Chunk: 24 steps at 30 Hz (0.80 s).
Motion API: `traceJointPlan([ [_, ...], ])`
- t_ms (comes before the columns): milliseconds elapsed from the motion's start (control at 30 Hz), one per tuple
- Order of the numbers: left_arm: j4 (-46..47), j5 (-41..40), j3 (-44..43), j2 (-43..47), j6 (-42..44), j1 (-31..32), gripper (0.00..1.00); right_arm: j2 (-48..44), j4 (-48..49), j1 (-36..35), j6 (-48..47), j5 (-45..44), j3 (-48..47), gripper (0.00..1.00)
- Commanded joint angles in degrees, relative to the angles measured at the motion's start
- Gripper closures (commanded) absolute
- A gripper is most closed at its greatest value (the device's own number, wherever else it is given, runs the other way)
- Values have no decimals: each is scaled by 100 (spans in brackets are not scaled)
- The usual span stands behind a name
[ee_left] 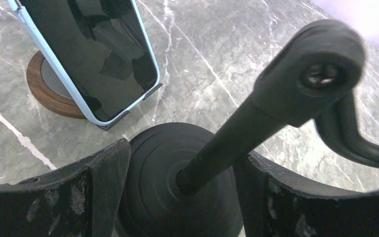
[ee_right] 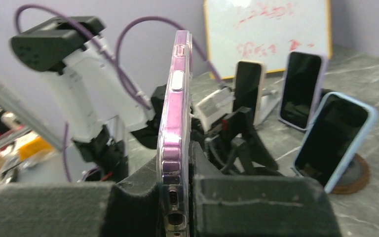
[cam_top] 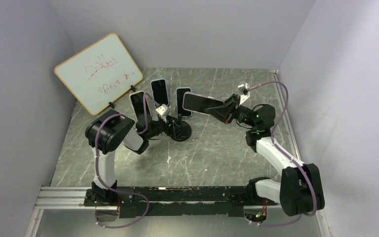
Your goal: Place the phone on the phone stand
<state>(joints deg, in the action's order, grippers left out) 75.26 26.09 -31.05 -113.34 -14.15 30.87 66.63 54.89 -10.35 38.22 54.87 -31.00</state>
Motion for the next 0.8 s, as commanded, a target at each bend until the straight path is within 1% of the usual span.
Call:
traceJointPlan([
  [0,661,319,-242,-297,66,-34,21,304,1355,-105,838,1144,-241,100],
  [100,840,411,-242,-417,83,-32,24,561,1585,-309,1001,1495,-289,100],
  [167,876,459,-206,-446,108,-29,30,652,1378,-510,797,1598,-332,100],
  [200,885,496,-194,-470,127,-34,36,672,1103,-618,536,1601,-355,100],
  [267,925,605,-175,-522,137,-33,51,667,203,-819,-263,1534,-414,100],
  [300,969,660,-174,-561,120,-34,55,659,-161,-905,-506,1486,-440,100],
  [333,1018,731,-174,-597,105,-29,61,657,-396,-994,-853,1435,-463,100],
  [400,1101,846,-174,-675,81,-33,74,654,-419,-1039,-999,1340,-409,100],
  [467,1152,924,-175,-741,79,-33,91,657,-189,-1028,-1029,1199,-238,100],
  [500,1176,951,-174,-768,89,-31,95,654,-86,-1024,-1063,1070,-146,100],
  [567,1152,1031,-178,-807,122,-29,95,725,304,-1027,-1063,857,61,100],
  [633,1141,1150,-182,-837,152,-31,95,912,920,-1022,-967,693,250,100],
  [767,961,1373,-238,-825,225,-29,95,1581,2617,-1026,-476,603,478,100],
])
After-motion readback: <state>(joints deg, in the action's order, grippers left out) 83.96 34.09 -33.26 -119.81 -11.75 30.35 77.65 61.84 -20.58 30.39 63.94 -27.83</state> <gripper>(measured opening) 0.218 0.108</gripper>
